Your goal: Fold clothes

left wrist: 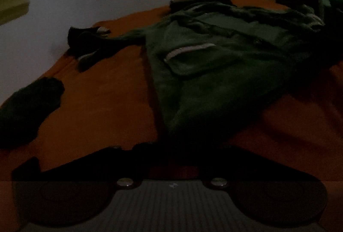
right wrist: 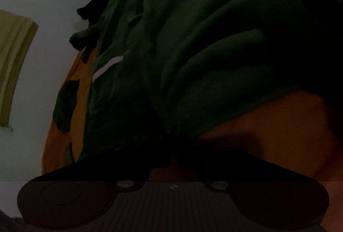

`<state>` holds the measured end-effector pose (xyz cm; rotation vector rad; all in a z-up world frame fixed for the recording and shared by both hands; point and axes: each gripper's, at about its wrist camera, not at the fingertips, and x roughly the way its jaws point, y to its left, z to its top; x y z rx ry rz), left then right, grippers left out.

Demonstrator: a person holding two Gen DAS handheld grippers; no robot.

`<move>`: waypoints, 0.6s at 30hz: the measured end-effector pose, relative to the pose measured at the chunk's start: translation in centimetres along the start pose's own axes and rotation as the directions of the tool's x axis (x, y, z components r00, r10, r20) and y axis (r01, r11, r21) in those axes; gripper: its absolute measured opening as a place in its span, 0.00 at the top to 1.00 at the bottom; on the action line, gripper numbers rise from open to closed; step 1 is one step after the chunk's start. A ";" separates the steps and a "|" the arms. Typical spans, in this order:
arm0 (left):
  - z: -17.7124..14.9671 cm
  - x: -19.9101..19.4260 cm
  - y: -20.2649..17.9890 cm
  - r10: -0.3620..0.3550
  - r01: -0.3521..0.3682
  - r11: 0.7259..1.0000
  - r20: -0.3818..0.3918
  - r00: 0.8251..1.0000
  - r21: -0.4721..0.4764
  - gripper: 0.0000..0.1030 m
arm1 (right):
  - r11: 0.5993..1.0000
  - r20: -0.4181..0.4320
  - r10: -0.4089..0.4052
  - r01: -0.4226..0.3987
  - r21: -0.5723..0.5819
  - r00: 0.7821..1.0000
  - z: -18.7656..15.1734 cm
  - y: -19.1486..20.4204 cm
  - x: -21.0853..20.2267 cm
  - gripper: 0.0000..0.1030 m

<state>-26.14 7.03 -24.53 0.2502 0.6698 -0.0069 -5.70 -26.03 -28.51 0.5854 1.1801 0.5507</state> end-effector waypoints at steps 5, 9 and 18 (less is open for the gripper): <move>2.4 -1.7 0.1 -0.040 0.038 0.999 0.079 0.996 0.024 0.27 | 0.999 0.032 0.012 -0.011 -0.030 0.999 0.8 0.3 -2.2 0.65; 5.1 -2.4 0.0 -0.095 0.087 0.995 0.162 0.982 0.054 0.18 | 0.996 0.129 -0.052 0.060 -0.059 0.990 1.0 0.5 -5.8 0.64; 17.8 5.7 -4.9 -0.451 0.431 0.884 0.086 0.889 0.182 0.16 | 0.923 0.228 -0.322 0.359 -0.141 0.919 -2.0 -1.5 -12.1 0.59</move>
